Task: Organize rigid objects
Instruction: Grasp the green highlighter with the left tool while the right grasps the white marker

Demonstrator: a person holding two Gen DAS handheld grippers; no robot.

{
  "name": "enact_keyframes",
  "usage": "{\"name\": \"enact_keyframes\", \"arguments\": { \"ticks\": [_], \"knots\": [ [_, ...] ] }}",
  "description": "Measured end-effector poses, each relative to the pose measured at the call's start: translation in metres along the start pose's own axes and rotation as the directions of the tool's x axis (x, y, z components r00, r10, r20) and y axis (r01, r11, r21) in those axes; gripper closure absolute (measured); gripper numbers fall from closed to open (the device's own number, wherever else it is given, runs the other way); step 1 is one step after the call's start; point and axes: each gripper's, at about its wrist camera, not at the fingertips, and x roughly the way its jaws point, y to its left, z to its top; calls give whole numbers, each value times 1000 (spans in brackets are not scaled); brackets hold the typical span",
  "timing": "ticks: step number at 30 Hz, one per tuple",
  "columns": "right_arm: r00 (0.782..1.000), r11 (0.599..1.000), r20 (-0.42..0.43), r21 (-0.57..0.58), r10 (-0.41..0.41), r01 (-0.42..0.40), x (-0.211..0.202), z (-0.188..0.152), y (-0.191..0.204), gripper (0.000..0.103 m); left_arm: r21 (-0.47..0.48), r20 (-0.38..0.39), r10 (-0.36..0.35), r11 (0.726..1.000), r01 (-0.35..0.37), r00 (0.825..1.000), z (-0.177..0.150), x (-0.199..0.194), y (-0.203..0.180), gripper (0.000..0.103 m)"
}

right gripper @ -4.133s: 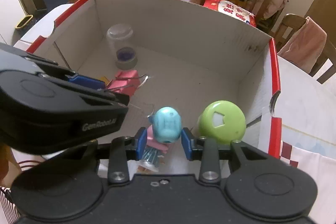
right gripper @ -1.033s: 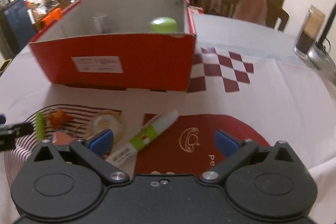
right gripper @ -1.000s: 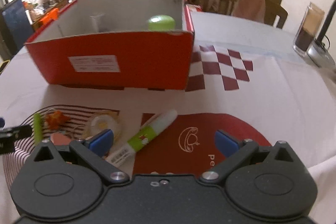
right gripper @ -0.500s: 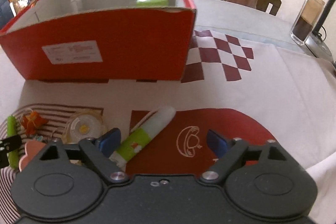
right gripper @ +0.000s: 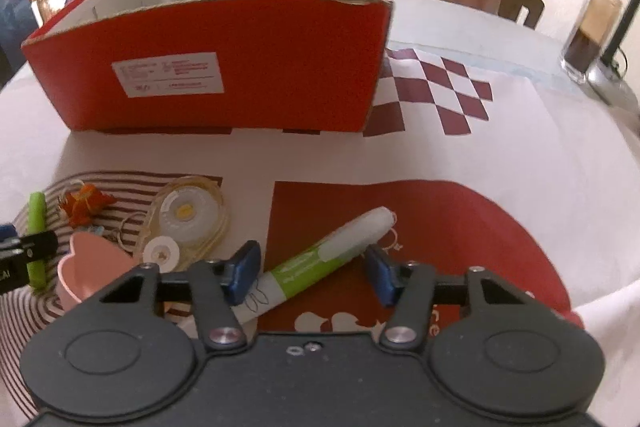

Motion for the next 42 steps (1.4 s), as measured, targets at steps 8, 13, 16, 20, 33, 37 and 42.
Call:
{"name": "enact_keyframes", "arguments": {
  "ticks": [8,13,16,20,33,37,42],
  "knots": [
    [995,969,19,226,95,-97,-6,11,-32,84,-60,-18,-21,998,20,1000,7,-2,13,84],
    [986,943,43,288,159,-165,-9,15,-39,99,-91,-4,-44,995,43,999,11,-7,20,86],
    [984,942,71,285,166,-179,-15,15,-40,101,-99,11,-59,993,60,998,13,-15,22,87],
    [982,939,52,288,182,-189,-21,16,-39,101,-112,19,-81,990,83,997,14,-22,25,87],
    [980,952,-17,240,199,-189,-13,12,-24,85,-93,-23,-105,990,102,994,11,-15,34,86],
    [980,951,-4,239,201,-194,-14,13,-23,58,-83,-27,-119,990,116,993,11,-13,36,83],
    [983,956,-26,239,181,-170,-8,18,-21,42,-67,-33,-131,989,128,991,11,-9,33,60]
  ]
}}
